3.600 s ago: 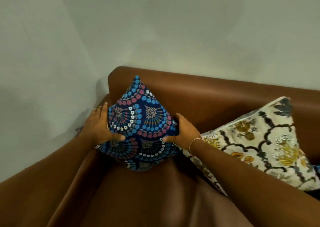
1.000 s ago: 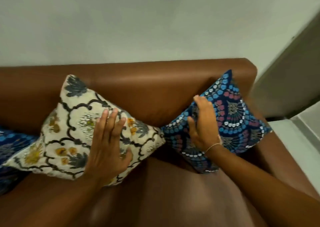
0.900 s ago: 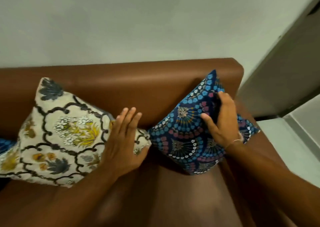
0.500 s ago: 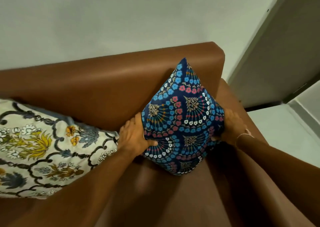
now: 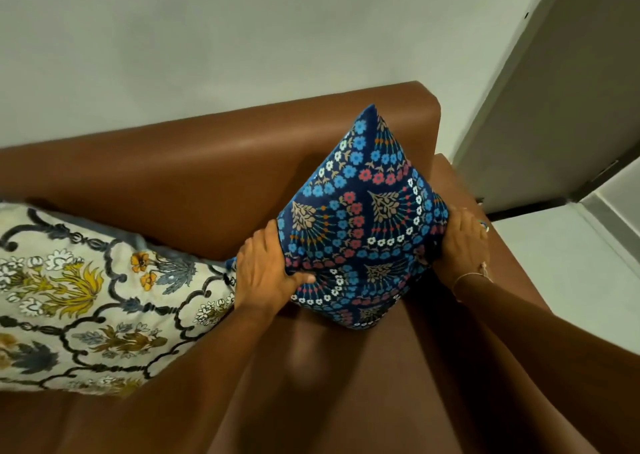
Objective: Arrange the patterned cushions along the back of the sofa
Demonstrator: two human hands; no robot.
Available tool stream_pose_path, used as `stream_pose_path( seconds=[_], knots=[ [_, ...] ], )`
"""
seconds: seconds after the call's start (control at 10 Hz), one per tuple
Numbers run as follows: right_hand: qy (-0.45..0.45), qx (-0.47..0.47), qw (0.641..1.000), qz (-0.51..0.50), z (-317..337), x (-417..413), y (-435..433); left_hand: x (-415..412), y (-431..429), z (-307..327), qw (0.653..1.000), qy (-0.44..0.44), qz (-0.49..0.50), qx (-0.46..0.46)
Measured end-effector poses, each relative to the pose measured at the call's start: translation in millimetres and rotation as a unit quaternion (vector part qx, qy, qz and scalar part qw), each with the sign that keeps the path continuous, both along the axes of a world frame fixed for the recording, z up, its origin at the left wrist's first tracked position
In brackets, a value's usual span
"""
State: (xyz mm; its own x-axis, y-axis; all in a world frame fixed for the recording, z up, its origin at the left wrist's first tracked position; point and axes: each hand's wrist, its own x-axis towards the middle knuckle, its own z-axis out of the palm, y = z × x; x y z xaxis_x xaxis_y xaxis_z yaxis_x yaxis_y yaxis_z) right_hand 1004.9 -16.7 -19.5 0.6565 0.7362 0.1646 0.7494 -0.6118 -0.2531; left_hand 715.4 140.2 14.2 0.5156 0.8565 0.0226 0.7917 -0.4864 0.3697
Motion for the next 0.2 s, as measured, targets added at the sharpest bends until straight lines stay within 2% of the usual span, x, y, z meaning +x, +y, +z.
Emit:
stream_pose_path(
  seconds=[0.1,0.2],
  knots=[
    [0.052,-0.021,0.998,-0.016,14,-12,-8,-9,-3,17,0.999,0.012,-0.031,-0.036],
    [0.069,0.013,0.997,-0.042,31,-33,-19,-28,-14,34,0.995,0.036,-0.075,-0.050]
  ],
)
